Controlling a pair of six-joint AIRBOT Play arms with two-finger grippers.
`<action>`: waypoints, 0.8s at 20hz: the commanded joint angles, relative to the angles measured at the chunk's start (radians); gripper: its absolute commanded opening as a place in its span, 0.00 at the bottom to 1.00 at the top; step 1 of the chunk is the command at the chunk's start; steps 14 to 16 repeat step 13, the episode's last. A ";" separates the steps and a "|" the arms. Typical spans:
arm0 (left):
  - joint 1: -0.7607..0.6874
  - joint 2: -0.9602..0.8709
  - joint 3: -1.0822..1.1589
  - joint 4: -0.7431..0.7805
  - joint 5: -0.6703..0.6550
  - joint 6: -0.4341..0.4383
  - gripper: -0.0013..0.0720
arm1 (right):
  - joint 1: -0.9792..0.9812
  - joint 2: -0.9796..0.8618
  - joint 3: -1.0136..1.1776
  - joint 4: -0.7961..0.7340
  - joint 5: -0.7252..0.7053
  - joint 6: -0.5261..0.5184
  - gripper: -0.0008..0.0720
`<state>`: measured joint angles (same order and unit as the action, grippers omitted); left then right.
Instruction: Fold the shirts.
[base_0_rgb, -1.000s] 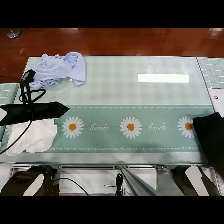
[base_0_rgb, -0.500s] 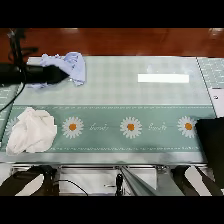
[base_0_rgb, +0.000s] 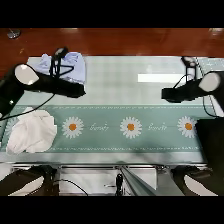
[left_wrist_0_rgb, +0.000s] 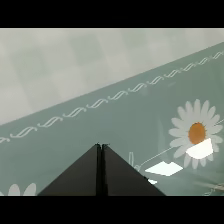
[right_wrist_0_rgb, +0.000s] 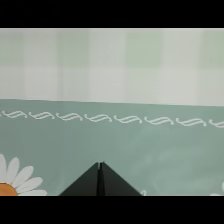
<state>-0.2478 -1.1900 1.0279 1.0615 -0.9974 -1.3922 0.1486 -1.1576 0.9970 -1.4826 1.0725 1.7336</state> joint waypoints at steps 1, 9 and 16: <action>0.014 -0.005 -0.080 0.040 0.036 -0.034 0.06 | 0.068 -0.072 -0.027 -0.095 -0.017 0.066 0.04; 0.023 -0.005 -0.081 0.039 0.037 -0.034 0.06 | 0.068 -0.067 -0.027 -0.095 -0.018 0.072 0.04; 0.023 -0.005 -0.081 0.039 0.037 -0.034 0.06 | 0.068 -0.067 -0.027 -0.095 -0.018 0.072 0.04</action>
